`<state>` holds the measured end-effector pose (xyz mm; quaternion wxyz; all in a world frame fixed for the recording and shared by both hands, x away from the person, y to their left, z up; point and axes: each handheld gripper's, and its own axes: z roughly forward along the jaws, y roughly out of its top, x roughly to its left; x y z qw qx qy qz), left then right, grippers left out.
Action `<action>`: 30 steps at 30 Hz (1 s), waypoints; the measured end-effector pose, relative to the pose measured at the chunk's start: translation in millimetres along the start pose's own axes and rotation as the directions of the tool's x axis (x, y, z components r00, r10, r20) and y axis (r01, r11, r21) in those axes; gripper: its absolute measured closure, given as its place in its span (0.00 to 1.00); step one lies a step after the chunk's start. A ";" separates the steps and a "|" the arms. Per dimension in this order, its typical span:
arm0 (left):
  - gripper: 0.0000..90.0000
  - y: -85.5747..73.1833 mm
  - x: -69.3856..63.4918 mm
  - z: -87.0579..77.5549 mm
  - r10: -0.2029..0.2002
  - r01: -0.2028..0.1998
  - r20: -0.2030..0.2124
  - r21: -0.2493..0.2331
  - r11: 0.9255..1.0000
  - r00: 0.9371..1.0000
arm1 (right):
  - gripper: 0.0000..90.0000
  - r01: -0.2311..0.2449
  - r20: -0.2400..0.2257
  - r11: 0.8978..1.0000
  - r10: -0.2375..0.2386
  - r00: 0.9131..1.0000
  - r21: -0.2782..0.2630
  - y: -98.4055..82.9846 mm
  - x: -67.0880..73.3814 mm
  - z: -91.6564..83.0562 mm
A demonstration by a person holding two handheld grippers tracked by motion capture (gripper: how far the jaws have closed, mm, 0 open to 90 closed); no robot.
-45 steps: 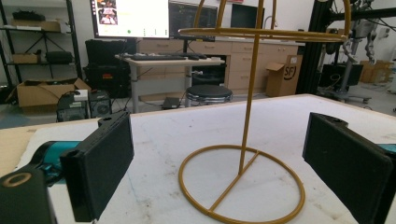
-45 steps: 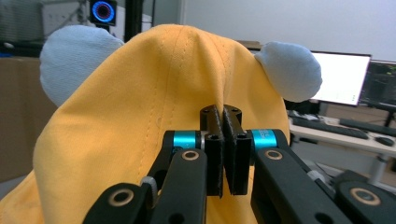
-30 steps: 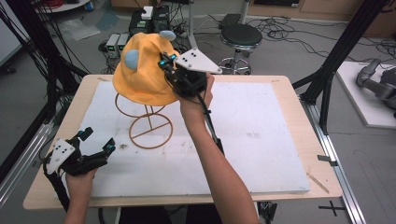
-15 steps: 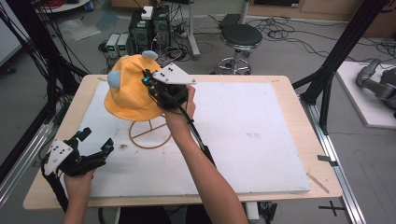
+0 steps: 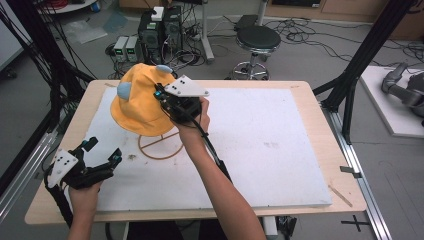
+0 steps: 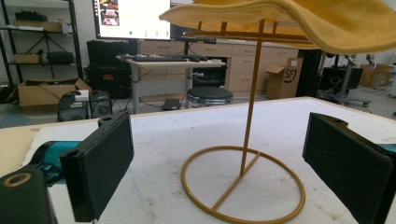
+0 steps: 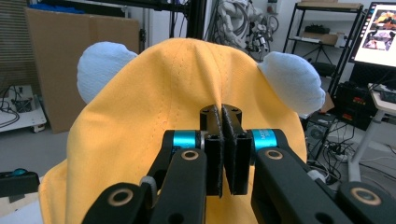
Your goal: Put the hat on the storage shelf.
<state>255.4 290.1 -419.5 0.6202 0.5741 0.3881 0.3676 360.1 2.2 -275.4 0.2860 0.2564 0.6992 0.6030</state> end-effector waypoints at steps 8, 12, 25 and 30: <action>0.10 -0.6 0.4 0.0 0.001 -0.001 0.004 0.003 1.000 1.000 | 0.87 -0.015 -0.012 0.999 0.015 1.000 0.029 -2.7 -2.6 1.1; 0.10 -0.7 0.9 -0.7 0.000 0.000 0.002 0.004 1.000 1.000 | 0.64 -0.016 0.032 0.999 0.015 0.999 0.028 -2.7 -3.5 0.3; 0.10 -1.4 2.1 -1.3 0.003 -0.003 -0.003 0.011 1.000 1.000 | 0.16 0.004 0.056 1.000 -0.005 0.998 0.005 0.7 -36.2 -30.7; 0.10 -1.3 2.7 -1.9 0.000 0.000 -0.005 0.008 1.000 1.000 | 0.16 0.007 0.070 1.000 -0.006 0.998 -0.013 1.4 -50.7 -52.1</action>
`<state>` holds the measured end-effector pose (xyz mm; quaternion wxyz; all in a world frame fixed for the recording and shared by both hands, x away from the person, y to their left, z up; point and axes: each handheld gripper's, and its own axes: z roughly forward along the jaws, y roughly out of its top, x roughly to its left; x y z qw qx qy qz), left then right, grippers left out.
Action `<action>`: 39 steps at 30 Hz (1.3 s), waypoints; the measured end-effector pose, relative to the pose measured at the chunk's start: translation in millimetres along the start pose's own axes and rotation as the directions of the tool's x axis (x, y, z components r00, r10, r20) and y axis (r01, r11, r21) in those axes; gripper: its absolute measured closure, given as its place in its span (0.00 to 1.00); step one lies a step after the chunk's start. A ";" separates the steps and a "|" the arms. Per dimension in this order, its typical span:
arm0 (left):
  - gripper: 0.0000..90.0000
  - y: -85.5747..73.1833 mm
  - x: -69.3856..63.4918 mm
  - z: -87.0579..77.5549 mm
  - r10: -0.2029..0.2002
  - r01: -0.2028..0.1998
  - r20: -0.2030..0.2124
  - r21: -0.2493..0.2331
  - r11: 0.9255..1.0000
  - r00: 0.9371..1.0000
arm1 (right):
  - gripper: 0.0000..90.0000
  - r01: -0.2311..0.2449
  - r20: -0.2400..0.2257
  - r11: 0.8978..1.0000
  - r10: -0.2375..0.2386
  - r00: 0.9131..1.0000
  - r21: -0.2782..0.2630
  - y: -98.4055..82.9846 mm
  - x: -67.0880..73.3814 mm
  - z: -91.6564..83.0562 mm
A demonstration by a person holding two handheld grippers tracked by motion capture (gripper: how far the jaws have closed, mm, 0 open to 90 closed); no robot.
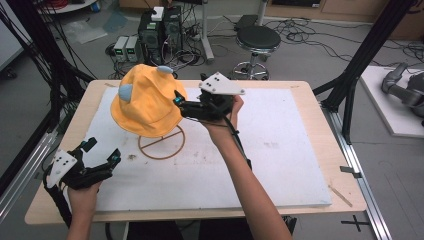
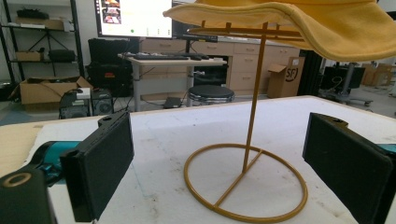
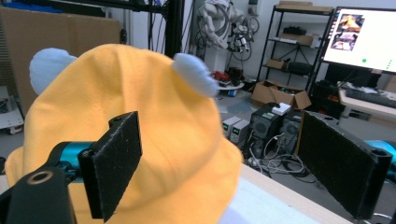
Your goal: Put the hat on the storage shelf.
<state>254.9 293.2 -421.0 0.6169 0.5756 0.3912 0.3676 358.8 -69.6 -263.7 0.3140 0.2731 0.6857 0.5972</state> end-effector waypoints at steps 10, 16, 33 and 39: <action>0.10 -1.3 0.3 0.5 0.000 0.000 -0.001 0.006 1.000 1.000 | 0.15 -0.046 0.090 0.998 0.049 0.995 -0.031 -16.4 -51.0 -54.7; 0.10 -1.7 -1.1 1.1 0.013 -0.013 0.001 0.016 1.000 1.000 | 0.14 -0.088 0.145 0.996 0.090 0.985 -0.024 -35.9 -87.5 -91.4; 0.10 -2.0 -3.0 1.3 0.016 -0.016 0.004 0.014 1.000 1.000 | 0.14 -0.153 0.254 0.988 0.155 0.955 -0.031 -118.0 -136.7 -173.9; 0.10 -2.8 -3.2 1.1 0.016 -0.016 0.005 0.016 1.000 1.000 | 0.14 -0.137 0.262 0.991 0.133 0.956 -0.003 -149.8 -135.3 -185.3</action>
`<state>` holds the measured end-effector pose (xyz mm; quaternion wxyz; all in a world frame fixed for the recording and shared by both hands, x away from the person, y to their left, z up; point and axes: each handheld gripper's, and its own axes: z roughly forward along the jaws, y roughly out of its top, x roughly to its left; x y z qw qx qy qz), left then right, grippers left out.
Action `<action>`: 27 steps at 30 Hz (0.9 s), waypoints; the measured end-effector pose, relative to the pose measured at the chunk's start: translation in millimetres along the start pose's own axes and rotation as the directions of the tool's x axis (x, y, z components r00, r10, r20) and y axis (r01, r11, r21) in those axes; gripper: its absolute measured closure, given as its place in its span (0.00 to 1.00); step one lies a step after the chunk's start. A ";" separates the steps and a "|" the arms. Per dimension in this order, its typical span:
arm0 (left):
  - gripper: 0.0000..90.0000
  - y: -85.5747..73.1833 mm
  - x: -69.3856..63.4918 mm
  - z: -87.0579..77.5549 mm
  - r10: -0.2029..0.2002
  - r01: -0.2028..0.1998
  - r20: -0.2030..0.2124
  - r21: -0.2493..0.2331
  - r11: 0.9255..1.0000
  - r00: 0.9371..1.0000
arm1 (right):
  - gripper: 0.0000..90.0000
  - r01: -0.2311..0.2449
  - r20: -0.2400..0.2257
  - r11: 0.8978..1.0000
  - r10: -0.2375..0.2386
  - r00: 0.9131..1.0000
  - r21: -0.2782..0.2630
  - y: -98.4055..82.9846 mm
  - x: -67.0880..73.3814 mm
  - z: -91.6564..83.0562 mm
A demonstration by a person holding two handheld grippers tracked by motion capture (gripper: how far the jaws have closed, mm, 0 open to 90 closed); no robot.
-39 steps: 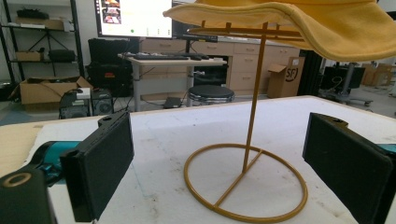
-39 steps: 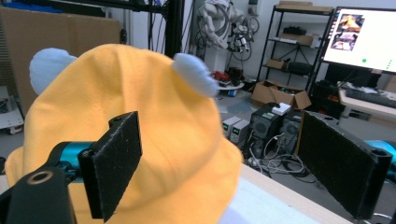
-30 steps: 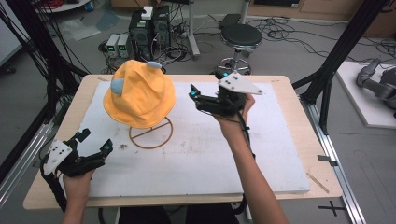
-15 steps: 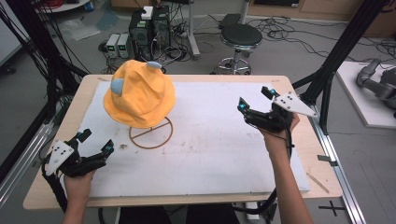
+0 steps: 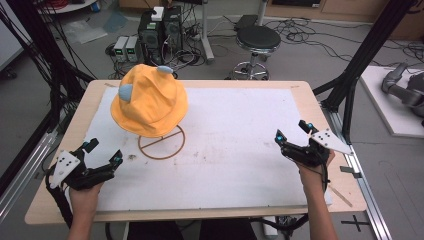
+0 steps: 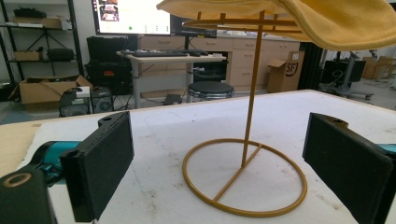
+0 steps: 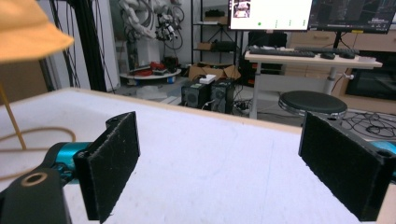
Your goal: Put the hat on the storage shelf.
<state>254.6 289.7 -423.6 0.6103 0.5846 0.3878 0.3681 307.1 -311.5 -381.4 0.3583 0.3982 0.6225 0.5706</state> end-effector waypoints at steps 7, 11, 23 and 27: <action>0.10 -1.4 0.5 0.3 0.001 -0.001 -0.004 0.005 1.000 1.000 | 0.14 -0.036 0.024 0.999 0.036 0.999 0.001 -20.4 -8.5 -5.4; 0.10 -1.4 0.9 -0.2 -0.003 0.003 -0.003 0.003 1.000 1.000 | 0.14 -0.085 0.018 0.996 0.086 0.996 -0.036 -20.0 -10.5 -9.3; 0.10 -0.7 4.6 -1.9 -0.013 0.013 -0.009 -0.005 1.000 1.000 | 0.14 -0.065 0.002 0.997 0.066 0.998 -0.051 -22.9 -6.3 -12.6; 0.10 -0.4 5.7 -2.4 -0.014 0.014 -0.010 -0.007 1.000 1.000 | 0.14 -0.067 -0.001 0.996 0.067 0.998 -0.056 -23.2 -6.5 -12.9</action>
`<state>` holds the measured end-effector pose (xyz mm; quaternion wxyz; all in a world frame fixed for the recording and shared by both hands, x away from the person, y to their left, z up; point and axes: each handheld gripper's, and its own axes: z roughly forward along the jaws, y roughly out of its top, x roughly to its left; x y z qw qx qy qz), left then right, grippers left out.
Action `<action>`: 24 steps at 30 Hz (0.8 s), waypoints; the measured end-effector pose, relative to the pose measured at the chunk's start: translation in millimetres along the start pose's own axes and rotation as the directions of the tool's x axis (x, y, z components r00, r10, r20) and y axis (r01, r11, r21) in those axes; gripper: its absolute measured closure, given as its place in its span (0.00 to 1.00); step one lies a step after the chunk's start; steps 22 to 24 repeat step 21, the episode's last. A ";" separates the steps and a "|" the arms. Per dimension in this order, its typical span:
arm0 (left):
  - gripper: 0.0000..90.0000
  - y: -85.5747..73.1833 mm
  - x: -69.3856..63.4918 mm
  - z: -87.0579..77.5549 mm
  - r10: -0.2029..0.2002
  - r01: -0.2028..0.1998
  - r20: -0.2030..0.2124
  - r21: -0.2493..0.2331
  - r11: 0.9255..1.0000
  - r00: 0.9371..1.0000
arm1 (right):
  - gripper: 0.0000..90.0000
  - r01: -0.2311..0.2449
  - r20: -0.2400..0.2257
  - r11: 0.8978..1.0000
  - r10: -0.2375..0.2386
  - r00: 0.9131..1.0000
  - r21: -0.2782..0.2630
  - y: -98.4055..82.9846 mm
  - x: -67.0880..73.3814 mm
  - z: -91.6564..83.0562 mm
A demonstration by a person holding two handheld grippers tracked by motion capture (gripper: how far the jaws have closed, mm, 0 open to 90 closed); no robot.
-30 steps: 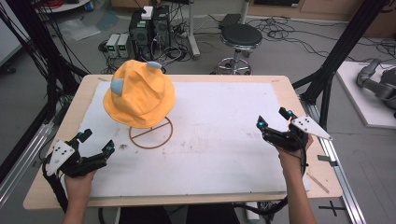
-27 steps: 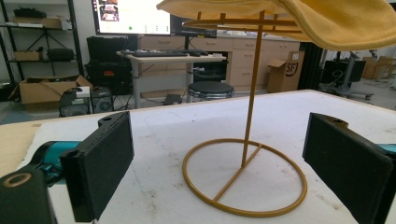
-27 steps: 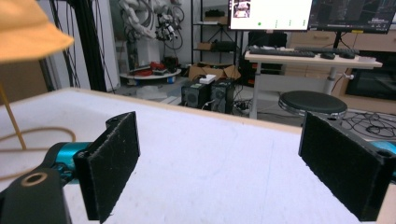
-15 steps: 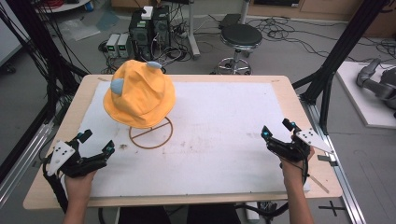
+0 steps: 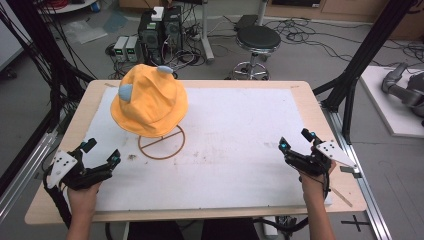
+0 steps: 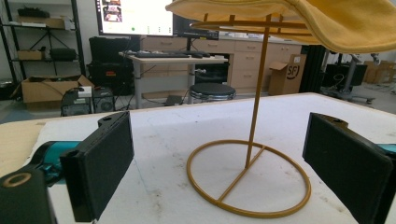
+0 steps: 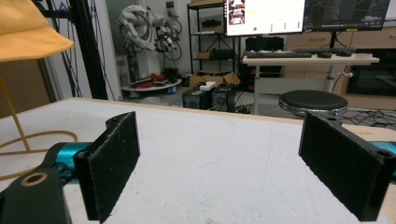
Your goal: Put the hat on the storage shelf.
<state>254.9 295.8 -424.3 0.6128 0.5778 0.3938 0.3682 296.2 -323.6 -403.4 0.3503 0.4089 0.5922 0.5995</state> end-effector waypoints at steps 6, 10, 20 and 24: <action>0.10 0.4 0.9 -0.6 0.000 0.000 -0.003 -0.002 1.000 1.000 | 0.14 -0.006 -0.002 1.000 0.006 1.000 0.006 -0.9 0.3 0.0; 0.10 0.4 0.7 -0.1 -0.001 0.001 0.000 -0.002 1.000 1.000 | 0.14 -0.004 0.000 1.000 0.004 1.000 0.000 -1.4 -0.4 -0.4; 0.10 1.0 0.4 0.3 -0.001 0.001 0.001 0.002 1.000 1.000 | 0.14 -0.009 0.000 1.000 0.009 1.000 0.003 -4.5 -1.1 -1.2; 0.10 1.0 0.5 0.4 0.001 -0.001 0.001 0.003 1.000 1.000 | 0.14 -0.012 0.000 1.000 0.012 1.000 0.007 -4.6 -0.7 -1.2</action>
